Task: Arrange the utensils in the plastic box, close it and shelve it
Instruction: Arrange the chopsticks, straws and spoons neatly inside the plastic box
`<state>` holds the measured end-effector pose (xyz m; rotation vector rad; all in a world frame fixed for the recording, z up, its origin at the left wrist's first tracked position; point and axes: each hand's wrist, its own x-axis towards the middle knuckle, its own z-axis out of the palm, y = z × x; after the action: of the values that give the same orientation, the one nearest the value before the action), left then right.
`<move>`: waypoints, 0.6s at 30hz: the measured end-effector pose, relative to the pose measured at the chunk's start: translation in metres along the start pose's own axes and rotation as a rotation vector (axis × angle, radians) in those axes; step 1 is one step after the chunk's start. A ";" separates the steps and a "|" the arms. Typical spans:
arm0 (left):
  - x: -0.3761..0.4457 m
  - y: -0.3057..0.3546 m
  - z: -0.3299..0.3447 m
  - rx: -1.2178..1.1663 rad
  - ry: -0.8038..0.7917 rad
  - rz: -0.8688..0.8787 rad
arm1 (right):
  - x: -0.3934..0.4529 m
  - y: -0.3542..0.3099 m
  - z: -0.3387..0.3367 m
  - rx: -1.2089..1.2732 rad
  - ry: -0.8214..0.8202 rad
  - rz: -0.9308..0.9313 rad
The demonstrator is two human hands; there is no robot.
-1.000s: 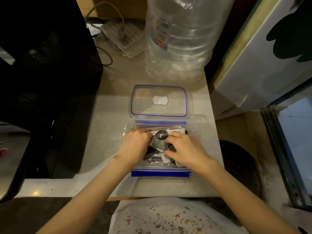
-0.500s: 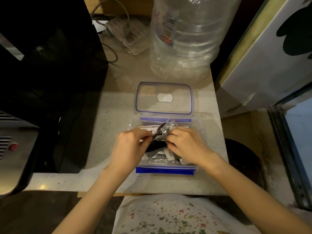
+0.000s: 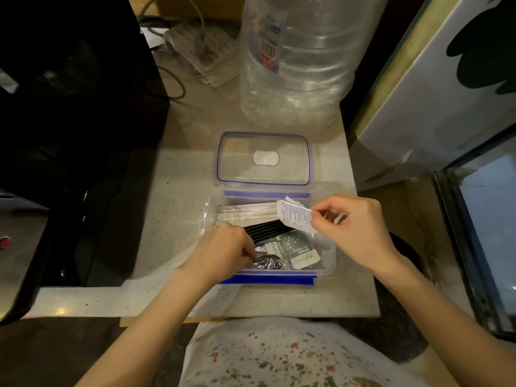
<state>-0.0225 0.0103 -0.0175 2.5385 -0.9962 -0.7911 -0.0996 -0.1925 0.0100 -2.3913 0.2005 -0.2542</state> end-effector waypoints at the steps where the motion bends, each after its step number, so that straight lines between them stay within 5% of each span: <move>1: 0.002 0.000 0.001 -0.011 -0.018 -0.004 | -0.003 -0.001 0.000 -0.036 0.003 -0.002; 9: 0.007 -0.003 0.000 0.110 0.076 -0.046 | -0.021 -0.005 0.020 -0.427 -0.028 -0.321; 18: 0.013 -0.004 0.009 0.237 0.071 -0.073 | -0.007 -0.011 0.027 -0.645 -0.535 -0.215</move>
<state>-0.0182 0.0035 -0.0312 2.7966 -1.0336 -0.6293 -0.0987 -0.1657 -0.0036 -3.0124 -0.2676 0.4214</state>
